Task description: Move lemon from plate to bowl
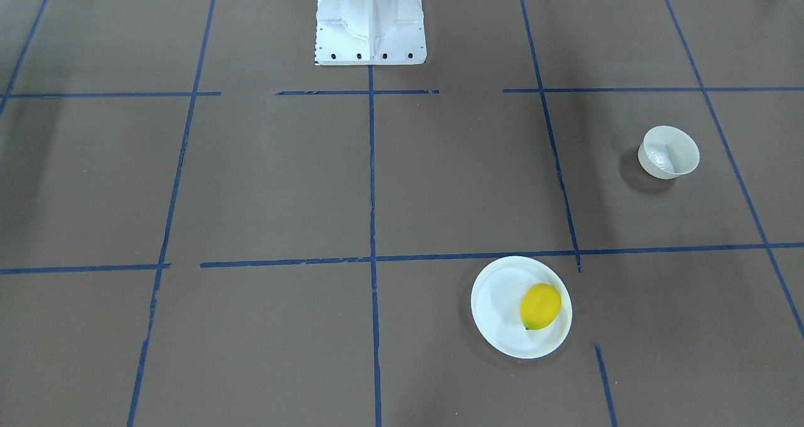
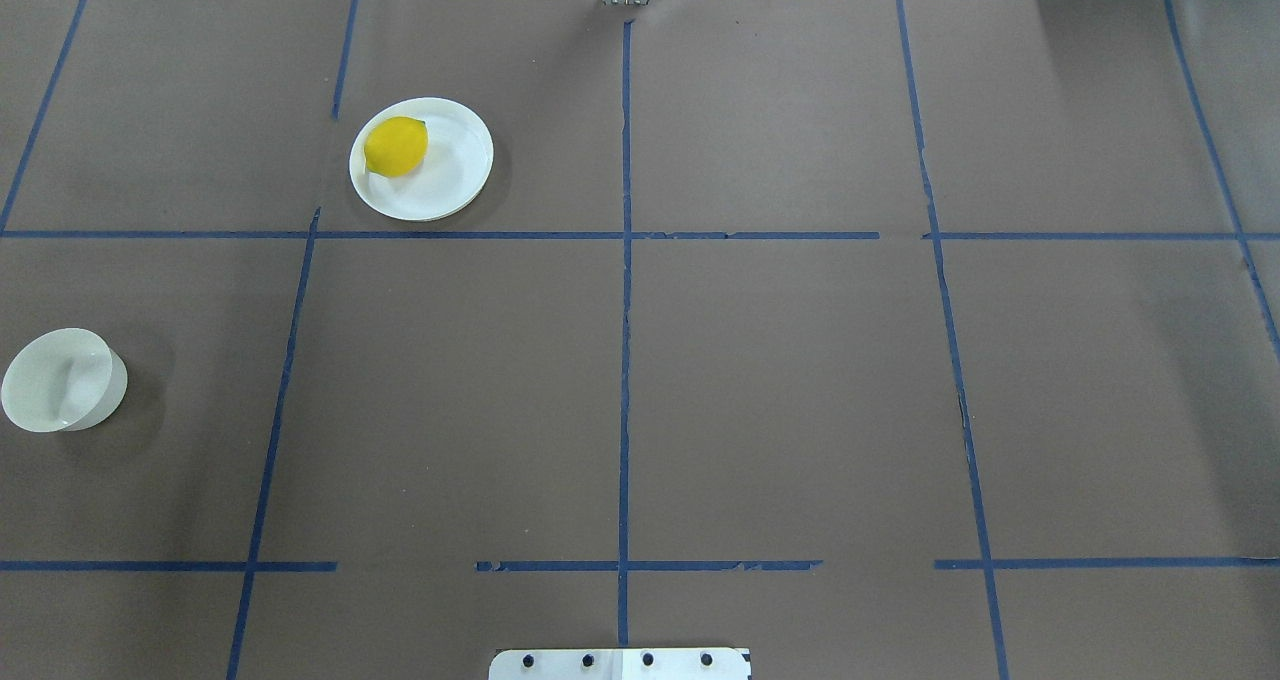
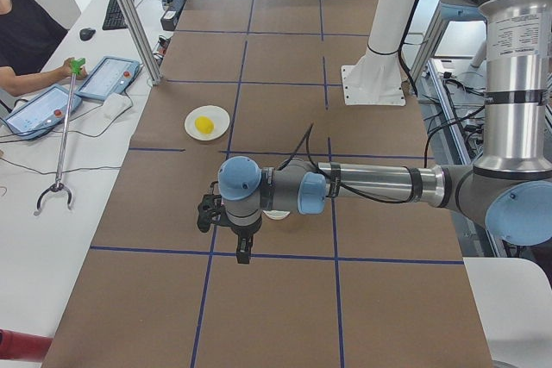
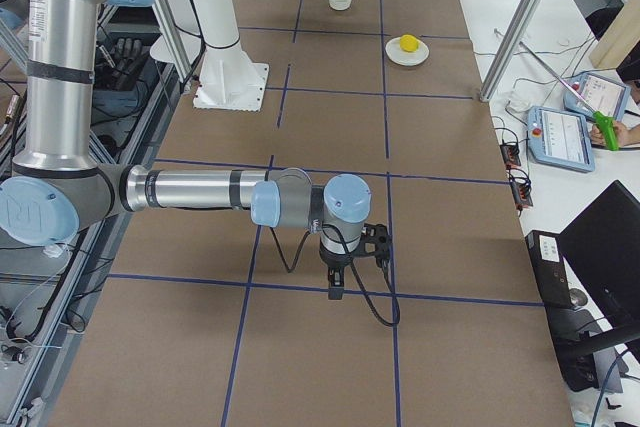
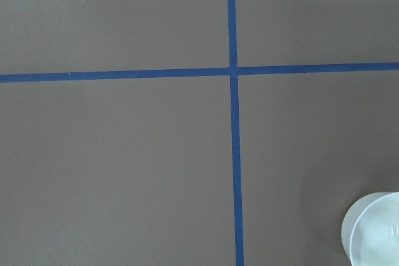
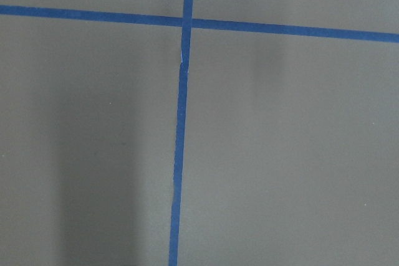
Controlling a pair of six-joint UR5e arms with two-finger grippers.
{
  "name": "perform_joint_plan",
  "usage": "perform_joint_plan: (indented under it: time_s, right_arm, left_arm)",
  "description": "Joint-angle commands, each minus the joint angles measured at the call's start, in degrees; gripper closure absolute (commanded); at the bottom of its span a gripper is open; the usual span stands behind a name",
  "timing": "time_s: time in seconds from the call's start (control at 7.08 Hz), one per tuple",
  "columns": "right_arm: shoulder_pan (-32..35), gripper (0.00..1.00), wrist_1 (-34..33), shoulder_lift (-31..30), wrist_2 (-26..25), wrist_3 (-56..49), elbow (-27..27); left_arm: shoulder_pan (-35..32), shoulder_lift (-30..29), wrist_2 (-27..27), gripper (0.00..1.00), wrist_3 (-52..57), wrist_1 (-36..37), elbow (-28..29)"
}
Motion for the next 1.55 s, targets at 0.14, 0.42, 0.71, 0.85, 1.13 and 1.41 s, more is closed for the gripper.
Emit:
perform_joint_plan:
  time_s: [0.14,0.42,0.71,0.85,1.13,1.41]
  right_arm:
    - [0.0,0.00,0.0,0.0,0.0,0.0,0.0]
    - [0.0,0.00,0.0,0.0,0.0,0.0,0.0]
    - [0.0,0.00,0.0,0.0,0.0,0.0,0.0]
    - [0.0,0.00,0.0,0.0,0.0,0.0,0.0]
    - [0.0,0.00,0.0,0.0,0.0,0.0,0.0]
    - [0.0,0.00,0.0,0.0,0.0,0.0,0.0]
  left_arm:
    - [0.0,-0.1,-0.6,0.00,-0.1,-0.3,0.1]
    - [0.5,-2.6,0.2,0.00,-0.4,-0.6,-1.6]
    - [8.9,-9.0,1.7,0.00,-4.1,-0.5,-1.7]
    - [13.8,-12.6,2.1,0.00,-9.7,0.2,-3.2]
    - [21.0,-15.6,5.1,0.00,-20.6,1.3,-6.7]
    - [27.3,-21.0,5.5,0.00,-30.7,1.4,-5.1]
